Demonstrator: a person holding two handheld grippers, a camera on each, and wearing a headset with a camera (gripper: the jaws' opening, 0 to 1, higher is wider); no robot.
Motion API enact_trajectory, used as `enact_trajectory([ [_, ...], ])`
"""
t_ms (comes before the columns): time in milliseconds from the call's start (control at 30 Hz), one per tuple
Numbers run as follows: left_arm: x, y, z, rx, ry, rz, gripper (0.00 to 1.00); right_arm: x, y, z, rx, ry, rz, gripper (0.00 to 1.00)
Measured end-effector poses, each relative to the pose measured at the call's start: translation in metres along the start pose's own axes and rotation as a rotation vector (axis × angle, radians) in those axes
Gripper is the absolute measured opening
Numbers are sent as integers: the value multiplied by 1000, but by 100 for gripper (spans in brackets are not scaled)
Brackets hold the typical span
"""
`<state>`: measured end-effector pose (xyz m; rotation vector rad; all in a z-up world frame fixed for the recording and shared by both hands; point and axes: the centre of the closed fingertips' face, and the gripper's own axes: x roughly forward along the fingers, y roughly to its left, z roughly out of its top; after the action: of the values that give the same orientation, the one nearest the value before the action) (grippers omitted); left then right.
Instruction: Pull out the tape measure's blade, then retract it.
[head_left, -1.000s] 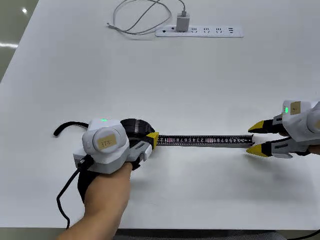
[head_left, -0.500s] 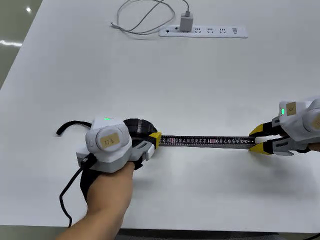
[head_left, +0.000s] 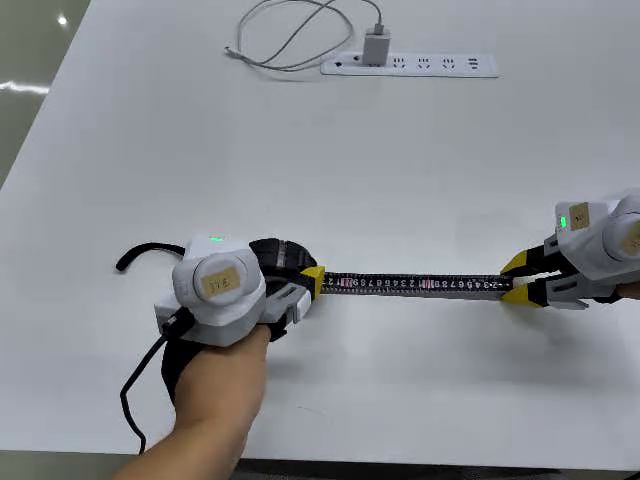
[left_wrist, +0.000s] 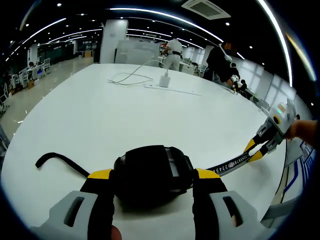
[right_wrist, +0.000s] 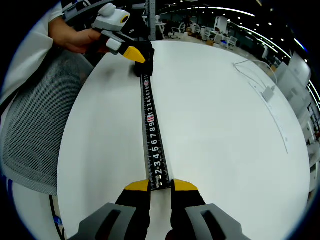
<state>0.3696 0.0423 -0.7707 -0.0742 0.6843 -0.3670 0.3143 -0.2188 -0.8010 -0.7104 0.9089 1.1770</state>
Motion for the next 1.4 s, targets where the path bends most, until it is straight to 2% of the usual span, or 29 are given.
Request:
enact_trajectory([
  [700, 2, 1, -2, 7, 33, 1, 56, -1, -1, -2, 0, 3, -7, 11],
  [1067, 0, 1, -2, -1, 36, -7, 56, 0, -1, -2, 0, 6, -8, 10],
  [1133, 0, 1, -2, 3, 30, -10, 56, 0, -3, 1, -10, 5, -22, 10],
  [1400, 0, 1, -3, -15, 34, -21, 56, 6, -2, 13, -22, -9, -11, 10],
])
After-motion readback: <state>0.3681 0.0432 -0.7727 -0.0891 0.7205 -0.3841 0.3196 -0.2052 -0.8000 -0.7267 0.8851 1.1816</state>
